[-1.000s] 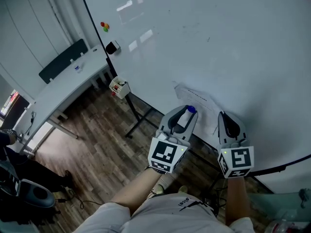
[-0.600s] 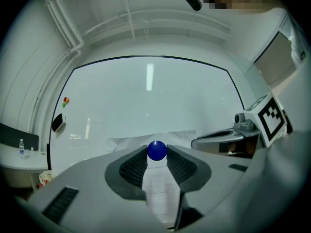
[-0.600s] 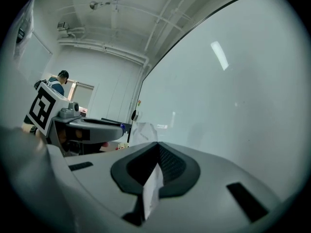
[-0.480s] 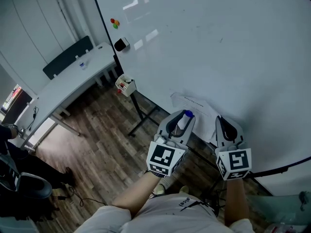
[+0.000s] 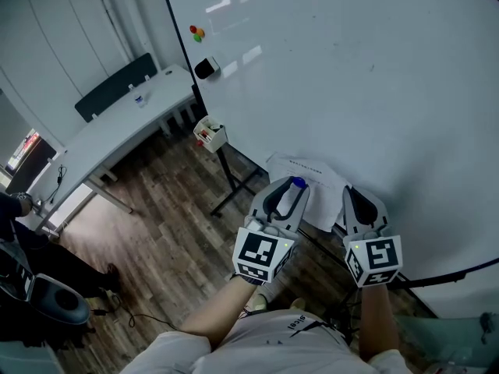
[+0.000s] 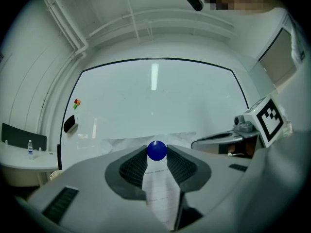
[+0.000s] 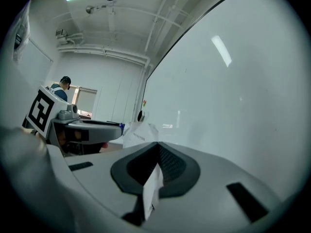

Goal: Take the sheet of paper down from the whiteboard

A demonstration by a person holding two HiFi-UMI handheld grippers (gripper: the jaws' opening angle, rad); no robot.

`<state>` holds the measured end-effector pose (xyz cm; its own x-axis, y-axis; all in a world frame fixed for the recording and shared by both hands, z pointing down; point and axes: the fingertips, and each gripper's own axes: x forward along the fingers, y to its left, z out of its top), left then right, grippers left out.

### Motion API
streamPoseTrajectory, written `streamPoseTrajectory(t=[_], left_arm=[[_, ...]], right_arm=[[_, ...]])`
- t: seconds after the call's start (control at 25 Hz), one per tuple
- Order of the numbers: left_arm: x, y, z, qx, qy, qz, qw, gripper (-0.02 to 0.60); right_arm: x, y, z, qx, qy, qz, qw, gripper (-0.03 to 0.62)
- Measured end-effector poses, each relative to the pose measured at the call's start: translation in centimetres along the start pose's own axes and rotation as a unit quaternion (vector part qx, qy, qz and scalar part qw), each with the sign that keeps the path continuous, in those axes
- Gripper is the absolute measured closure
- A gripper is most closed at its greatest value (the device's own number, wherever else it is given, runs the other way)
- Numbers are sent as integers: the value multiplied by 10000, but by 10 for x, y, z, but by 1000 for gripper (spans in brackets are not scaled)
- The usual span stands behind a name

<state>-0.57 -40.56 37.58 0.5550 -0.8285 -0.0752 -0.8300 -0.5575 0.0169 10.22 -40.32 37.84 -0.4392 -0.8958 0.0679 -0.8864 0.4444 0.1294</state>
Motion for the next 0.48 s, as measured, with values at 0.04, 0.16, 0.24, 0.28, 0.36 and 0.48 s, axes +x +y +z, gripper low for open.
streamPoseTrajectory(t=[0.04,0.16,0.24,0.28,0.36,0.48], left_arm=[[-1,1,0,10,-2,15,10000,449],[-3,3,1,19,-23,32,10000,448],[-3,3,4,28,-54,26,10000,448],[-3,3,4,27,-61,25,10000,448],[-4,3,2,-3,-44,28,10000,449],[-4,2,0,-23,-18,13,10000,449]], right_arm=[[1,1,1,16,-12,7,10000,580],[3,3,3,-8,-10,12,10000,580],[3,4,5,-49,-4,0,10000,580],[2,4,5,-62,0,-8,10000,582],[2,4,6,-64,10,-24,10000,582],[1,4,8,-54,16,-40,10000,582]])
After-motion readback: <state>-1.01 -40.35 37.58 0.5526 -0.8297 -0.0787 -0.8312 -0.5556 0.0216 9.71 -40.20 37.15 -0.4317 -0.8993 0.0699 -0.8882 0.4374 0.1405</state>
